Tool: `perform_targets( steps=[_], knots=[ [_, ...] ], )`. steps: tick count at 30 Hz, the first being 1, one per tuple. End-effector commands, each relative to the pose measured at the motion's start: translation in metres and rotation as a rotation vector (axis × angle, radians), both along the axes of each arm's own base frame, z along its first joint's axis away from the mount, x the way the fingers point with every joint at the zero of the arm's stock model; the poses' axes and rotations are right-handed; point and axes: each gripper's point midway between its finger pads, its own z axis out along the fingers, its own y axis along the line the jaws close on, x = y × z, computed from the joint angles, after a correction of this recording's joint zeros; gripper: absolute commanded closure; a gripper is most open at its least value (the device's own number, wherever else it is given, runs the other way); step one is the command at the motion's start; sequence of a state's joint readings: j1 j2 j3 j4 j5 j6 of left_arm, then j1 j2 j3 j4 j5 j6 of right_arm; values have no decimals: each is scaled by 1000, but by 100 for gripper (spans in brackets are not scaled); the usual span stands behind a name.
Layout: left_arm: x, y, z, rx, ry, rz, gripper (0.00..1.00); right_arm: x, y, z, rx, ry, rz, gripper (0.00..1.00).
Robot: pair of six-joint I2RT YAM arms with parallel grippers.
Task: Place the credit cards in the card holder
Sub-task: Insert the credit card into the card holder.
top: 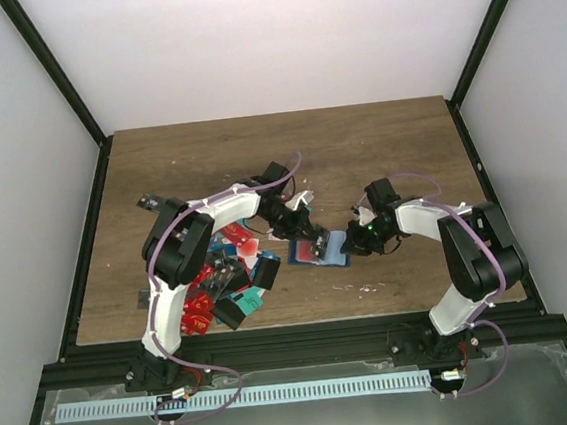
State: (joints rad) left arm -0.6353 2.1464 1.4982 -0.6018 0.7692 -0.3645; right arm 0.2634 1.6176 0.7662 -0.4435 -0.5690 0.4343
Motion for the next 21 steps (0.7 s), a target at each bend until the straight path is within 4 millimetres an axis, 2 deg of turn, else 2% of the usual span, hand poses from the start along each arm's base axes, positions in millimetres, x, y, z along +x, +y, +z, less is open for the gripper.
perform_targets(
  steps=[1,6,16,21],
  knots=[
    [0,-13,-5,-18,2,-9,96,-8,-20,-13,-126,31,-12,96],
    [-1,-18,-6,-23,12,-9,96,-8,-19,-14,-123,36,-12,96],
    [0,-25,6,-73,34,14,96,-8,-24,-16,-152,40,-18,96],
    [-4,-20,-4,-46,39,12,96,0,-24,-5,-161,18,-23,92]
  ],
)
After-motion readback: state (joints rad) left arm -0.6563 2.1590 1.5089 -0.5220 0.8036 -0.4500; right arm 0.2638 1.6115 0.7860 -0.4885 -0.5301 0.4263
